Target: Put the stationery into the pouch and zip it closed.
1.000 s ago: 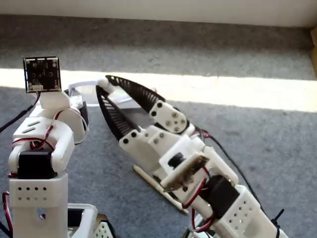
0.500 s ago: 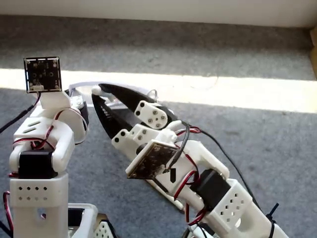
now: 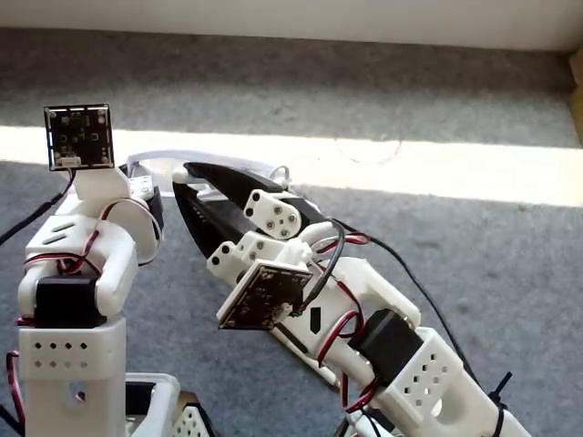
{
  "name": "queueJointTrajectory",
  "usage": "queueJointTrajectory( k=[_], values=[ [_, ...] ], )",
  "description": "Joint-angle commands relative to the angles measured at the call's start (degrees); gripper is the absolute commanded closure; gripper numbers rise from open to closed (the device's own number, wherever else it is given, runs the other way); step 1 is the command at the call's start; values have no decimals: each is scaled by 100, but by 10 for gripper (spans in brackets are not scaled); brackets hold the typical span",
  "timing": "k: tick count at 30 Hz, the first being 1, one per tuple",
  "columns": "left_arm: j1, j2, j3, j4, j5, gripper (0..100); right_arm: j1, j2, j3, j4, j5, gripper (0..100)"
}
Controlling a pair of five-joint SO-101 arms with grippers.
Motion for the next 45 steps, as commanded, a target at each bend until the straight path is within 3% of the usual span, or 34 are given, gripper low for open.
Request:
queueJointTrajectory(
  k=[1,4,23,33,45],
  values=[
    [-57,198,312,-9,-9,989,-13,-4,-66,40,35,936],
    [-57,198,312,-9,-18,989,-13,-4,-66,251,26,892],
    [-57,198,312,-9,-18,989,-4,-13,-84,330,53,890],
    [-57,198,312,-9,-9,989,75,558,-2290,3055,18,890],
    [-57,198,321,-9,0,989,66,673,-3064,4646,9,890]
  ],
)
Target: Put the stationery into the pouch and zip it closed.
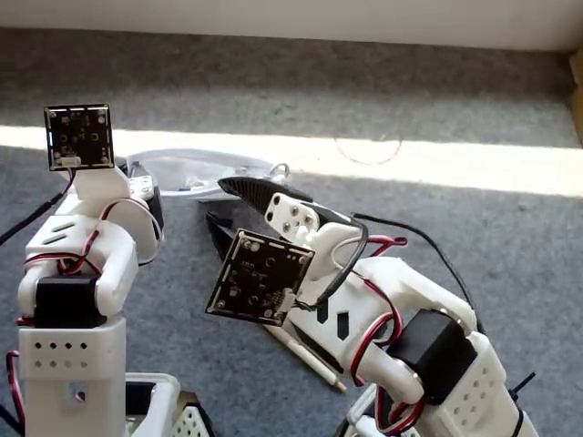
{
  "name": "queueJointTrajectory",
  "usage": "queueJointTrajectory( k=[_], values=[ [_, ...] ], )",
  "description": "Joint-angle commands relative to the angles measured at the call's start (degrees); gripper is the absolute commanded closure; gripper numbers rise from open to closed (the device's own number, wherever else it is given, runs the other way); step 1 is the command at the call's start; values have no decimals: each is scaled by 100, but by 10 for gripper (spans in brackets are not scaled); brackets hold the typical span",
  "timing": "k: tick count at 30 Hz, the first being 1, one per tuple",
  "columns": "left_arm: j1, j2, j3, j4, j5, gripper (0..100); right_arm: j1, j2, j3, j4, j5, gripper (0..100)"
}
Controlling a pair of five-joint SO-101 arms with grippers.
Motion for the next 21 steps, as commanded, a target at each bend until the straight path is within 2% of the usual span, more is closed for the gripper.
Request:
queueJointTrajectory(
  k=[1,12,17,21],
  values=[
    [-57,198,321,-9,0,989,66,22,-303,382,9,890],
    [-57,198,321,-9,0,989,66,22,-268,1235,-1125,890],
    [-57,198,321,-9,0,989,31,-31,400,1297,-1222,890],
    [-57,198,321,-9,0,989,40,-31,1138,1033,-1591,890]
  ],
)
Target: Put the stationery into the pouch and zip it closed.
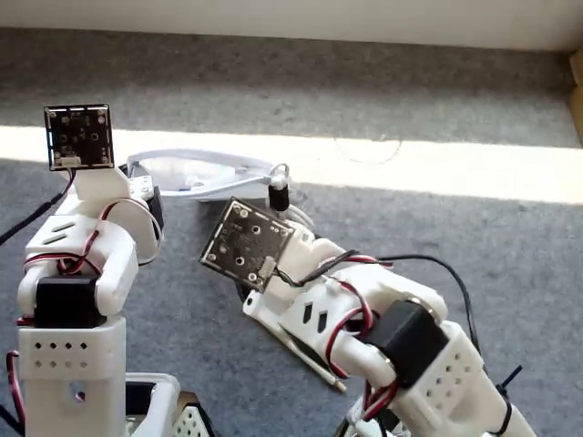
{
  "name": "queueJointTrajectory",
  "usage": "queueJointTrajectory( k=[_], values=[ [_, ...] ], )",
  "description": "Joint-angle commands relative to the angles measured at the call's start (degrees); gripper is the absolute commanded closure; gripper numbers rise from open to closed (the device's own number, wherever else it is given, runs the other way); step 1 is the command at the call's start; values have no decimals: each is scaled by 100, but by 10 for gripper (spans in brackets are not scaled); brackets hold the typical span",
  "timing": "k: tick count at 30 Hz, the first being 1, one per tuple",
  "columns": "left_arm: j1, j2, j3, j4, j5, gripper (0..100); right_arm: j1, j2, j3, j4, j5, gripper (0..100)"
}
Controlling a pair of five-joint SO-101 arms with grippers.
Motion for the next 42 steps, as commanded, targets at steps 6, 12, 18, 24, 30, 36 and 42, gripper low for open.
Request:
queueJointTrajectory(
  k=[6,12,18,24,30,36,42],
  values=[
    [-57,198,321,-9,0,989,31,-31,1200,-954,-756,890],
    [-57,198,321,-9,0,989,40,-31,1798,-1244,-1046,890],
    [-57,198,321,-9,0,989,57,-31,2554,-1886,-1046,890],
    [-57,198,321,-9,0,989,57,-22,3442,-2633,-1011,890],
    [-57,198,321,-9,0,989,40,31,3811,-2651,-1002,890],
    [-57,198,321,-9,0,989,31,31,4233,-3073,-1002,890],
    [-57,198,330,-9,0,989,-189,40,4620,-3477,-1002,890]
  ],
)
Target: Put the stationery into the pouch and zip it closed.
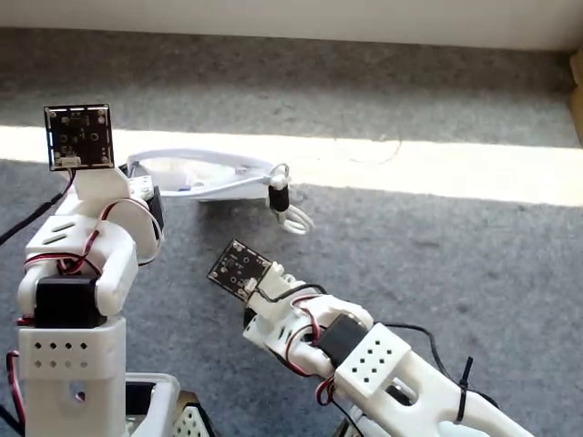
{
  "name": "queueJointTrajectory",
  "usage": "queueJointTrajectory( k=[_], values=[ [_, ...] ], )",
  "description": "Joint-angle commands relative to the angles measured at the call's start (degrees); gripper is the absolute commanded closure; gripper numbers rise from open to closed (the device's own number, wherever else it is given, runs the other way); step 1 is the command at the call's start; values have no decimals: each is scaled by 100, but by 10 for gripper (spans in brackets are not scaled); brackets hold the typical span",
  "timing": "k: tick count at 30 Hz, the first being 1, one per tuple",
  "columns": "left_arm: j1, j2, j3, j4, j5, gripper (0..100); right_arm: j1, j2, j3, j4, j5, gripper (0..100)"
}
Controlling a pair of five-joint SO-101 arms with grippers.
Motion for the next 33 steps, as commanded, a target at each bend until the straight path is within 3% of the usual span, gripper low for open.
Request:
queueJointTrajectory(
  k=[1,10,19,33],
  values=[
    [-57,198,330,-9,0,989,-66,31,-40,-198,-26,890],
    [-57,198,330,-9,0,989,-66,66,-48,-207,-62,890],
    [-57,198,330,-9,0,989,-48,1525,-673,-189,-79,890],
    [-57,198,338,-9,0,989,-66,2457,-813,-620,-70,890]
  ],
)
